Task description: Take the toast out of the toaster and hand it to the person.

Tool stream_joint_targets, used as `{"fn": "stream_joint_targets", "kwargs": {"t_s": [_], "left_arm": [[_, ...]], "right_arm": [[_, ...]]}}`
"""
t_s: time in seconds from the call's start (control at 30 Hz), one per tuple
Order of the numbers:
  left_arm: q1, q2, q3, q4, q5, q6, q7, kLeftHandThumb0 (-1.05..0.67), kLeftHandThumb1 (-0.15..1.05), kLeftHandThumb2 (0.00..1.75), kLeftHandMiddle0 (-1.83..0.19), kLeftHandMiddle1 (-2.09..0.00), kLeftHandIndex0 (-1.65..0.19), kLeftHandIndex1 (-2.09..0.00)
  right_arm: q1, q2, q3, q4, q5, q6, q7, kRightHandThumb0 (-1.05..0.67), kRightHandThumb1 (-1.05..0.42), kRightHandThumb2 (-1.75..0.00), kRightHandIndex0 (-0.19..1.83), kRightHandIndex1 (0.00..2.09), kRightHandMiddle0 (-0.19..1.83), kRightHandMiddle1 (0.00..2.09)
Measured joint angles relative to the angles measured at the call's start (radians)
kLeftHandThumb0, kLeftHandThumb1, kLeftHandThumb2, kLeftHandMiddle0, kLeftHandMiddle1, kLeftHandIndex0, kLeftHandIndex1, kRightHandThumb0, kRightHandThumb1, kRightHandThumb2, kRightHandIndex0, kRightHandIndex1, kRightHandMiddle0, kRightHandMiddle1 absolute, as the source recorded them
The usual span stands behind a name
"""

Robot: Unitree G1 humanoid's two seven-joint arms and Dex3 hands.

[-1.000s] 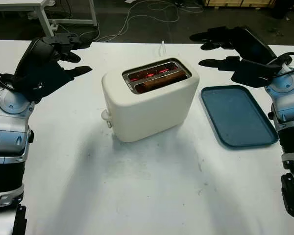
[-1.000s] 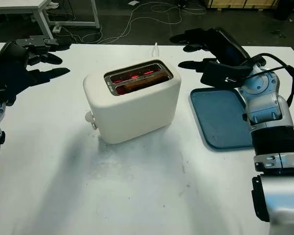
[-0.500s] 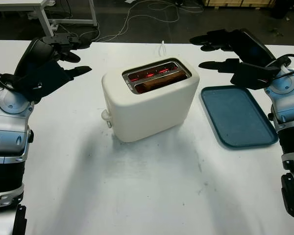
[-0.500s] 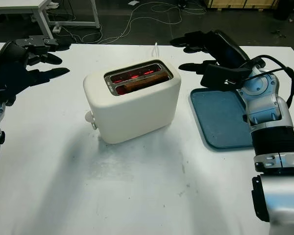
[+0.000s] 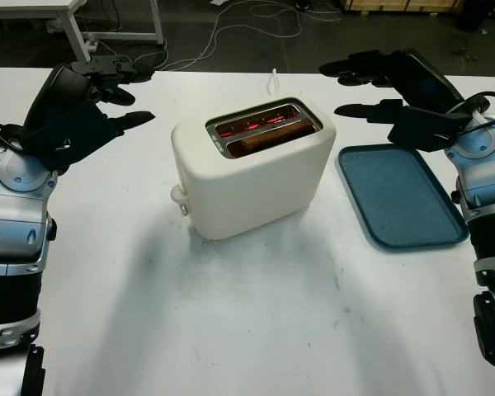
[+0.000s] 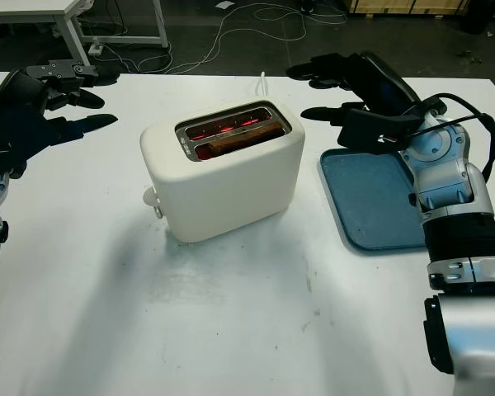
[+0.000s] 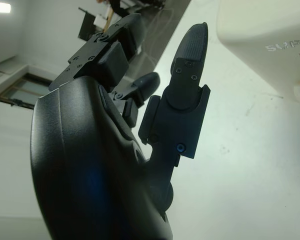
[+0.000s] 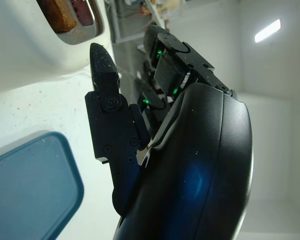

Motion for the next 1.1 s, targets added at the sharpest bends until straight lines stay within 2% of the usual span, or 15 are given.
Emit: {"fn": "stream_joint_targets", "kwargs": {"t_s": [1.1], "left_arm": [[0.0,0.003,0.001,0.001,0.01,-0.002,0.0,-0.52,0.87,0.0,-0.39,-0.85,-0.61,-0.21]], "right_arm": [[-0.001,0.0,0.001,0.041,-0.003,-0.039,0.0,-0.43,-0.92,-0.1,0.67,0.1,0.66,0.0]]}}
